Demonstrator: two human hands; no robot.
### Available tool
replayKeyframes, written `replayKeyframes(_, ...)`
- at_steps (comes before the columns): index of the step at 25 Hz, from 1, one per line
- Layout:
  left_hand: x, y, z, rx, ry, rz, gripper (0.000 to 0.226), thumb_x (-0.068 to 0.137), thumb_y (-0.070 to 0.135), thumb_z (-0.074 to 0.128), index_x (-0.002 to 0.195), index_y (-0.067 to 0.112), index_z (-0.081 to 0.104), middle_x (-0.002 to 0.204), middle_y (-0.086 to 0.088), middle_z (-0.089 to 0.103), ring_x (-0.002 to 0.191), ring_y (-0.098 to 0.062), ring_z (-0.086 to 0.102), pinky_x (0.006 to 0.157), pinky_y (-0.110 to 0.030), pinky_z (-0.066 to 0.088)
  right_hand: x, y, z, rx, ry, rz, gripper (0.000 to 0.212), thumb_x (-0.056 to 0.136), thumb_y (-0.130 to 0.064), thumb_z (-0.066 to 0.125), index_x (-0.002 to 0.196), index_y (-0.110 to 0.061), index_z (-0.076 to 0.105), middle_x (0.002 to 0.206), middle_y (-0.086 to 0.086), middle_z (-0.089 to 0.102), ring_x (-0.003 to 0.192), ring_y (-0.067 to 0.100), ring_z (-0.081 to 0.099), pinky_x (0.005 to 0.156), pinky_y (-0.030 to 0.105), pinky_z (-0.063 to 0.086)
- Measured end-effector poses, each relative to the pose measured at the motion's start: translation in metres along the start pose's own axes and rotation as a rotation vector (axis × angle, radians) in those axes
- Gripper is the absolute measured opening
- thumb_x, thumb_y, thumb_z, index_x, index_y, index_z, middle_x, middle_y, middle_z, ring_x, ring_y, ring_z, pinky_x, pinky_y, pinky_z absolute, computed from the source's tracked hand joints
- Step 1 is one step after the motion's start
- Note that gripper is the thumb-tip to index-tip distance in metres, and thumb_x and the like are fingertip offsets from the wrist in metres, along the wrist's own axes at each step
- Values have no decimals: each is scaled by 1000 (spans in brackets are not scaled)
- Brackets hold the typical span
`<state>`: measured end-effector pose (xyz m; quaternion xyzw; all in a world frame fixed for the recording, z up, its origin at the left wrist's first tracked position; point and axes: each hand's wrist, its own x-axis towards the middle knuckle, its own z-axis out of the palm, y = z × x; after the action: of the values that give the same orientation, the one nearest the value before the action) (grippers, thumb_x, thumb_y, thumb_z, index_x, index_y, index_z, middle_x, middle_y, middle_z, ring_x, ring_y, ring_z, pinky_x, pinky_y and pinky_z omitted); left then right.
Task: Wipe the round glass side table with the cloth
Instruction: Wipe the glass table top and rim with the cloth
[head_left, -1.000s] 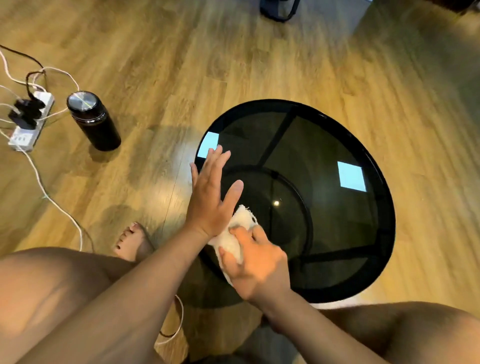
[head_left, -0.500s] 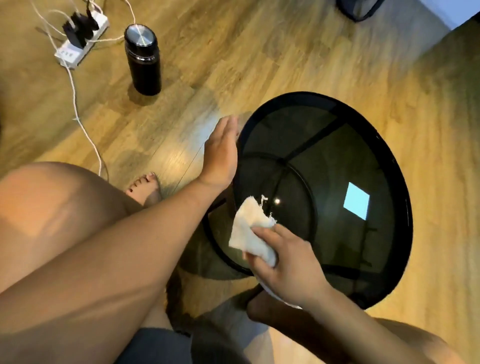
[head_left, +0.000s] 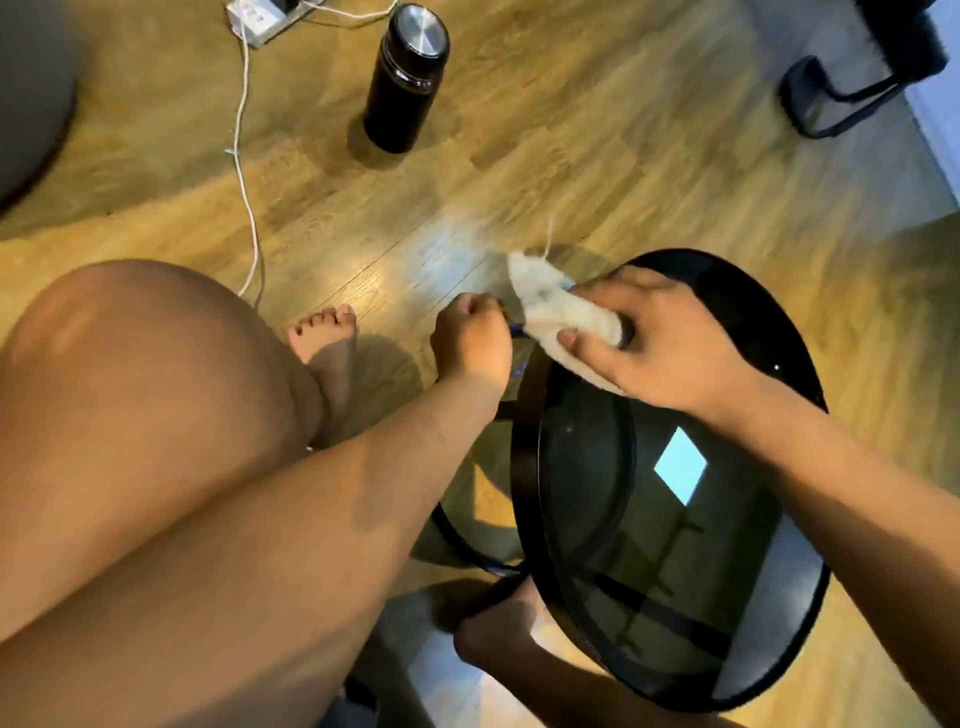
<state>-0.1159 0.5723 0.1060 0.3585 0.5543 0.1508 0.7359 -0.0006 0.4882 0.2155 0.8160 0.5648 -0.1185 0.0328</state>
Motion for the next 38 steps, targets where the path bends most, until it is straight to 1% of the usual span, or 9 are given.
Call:
replayKeyframes(2, 6, 9, 2, 33, 41, 58, 23, 95, 22, 47, 77, 24, 62, 78, 5, 64, 77, -17, 62, 61, -25, 44, 6, -11, 22, -286, -162, -196, 54, 82, -63, 41, 119, -31, 65, 106, 7, 58, 104, 29, 49, 89, 42, 39)
replayKeyframes(4, -1, 8, 9, 98, 21, 105, 17, 97, 24, 48, 87, 22, 62, 88, 2, 64, 84, -21, 60, 67, -26, 42, 9, -3, 30, -344, -153, -242, 54, 82, -63, 41, 117, -29, 66, 118, 9, 57, 112, 33, 48, 98, 47, 34)
replayKeyframes(7, -28, -2, 15, 298, -65, 259, 22, 97, 21, 52, 116, 11, 57, 121, -8, 56, 111, -26, 53, 90, -36, 45, 41, 30, 20, -266, -72, 2, 51, 89, -54, 44, 122, -19, 63, 122, 14, 62, 118, 36, 54, 103, 46, 36)
replayKeyframes(10, -60, -18, 36, 323, -126, 333, 28, 99, 20, 48, 125, 8, 51, 126, -8, 51, 119, -26, 49, 100, -39, 42, 68, 69, 16, -101, -96, 193, 38, 93, -48, 44, 99, -15, 63, 106, 14, 68, 104, 37, 60, 85, 41, 49)
replayKeyframes(14, -55, -33, 60, 337, 192, 443, 41, 96, 30, 30, 118, 6, 55, 118, -11, 57, 103, -22, 54, 94, -42, 48, 85, 80, 25, -20, -54, -84, 55, 87, -75, 32, 70, -28, 55, 71, 3, 62, 77, 32, 63, 62, 35, 42)
replayKeyframes(19, -63, -33, 64, 458, 286, 292, 24, 93, 49, 30, 105, 32, 41, 104, 4, 53, 92, -18, 53, 83, -47, 48, 76, 67, 34, 6, -244, -619, 47, 84, -64, 43, 80, -22, 63, 69, 4, 61, 64, 32, 58, 55, 30, 35)
replayKeyframes(26, -61, -21, 60, 768, 54, 280, 45, 99, 34, 32, 128, 13, 59, 126, -4, 62, 112, -23, 54, 95, -45, 45, 121, 143, 2, -94, -413, 81, 60, 84, -75, 30, 76, -22, 56, 76, 10, 62, 75, 34, 56, 62, 37, 42)
replayKeyframes(33, -58, -5, 38, 800, -74, 173, 26, 95, 20, 60, 115, 5, 68, 114, -10, 66, 110, -28, 58, 96, -37, 47, 91, 46, 14, -2, -571, -454, 54, 88, -62, 34, 88, -23, 71, 82, 2, 68, 79, 28, 62, 68, 35, 43)
replayKeyframes(38, -48, 17, 43, 812, -182, 207, 35, 97, 14, 57, 132, 12, 60, 128, -2, 61, 124, -18, 52, 103, -28, 44, 123, 176, -16, -152, -515, 354, 55, 92, -66, 37, 88, -19, 65, 92, 20, 68, 86, 40, 62, 67, 37, 44)
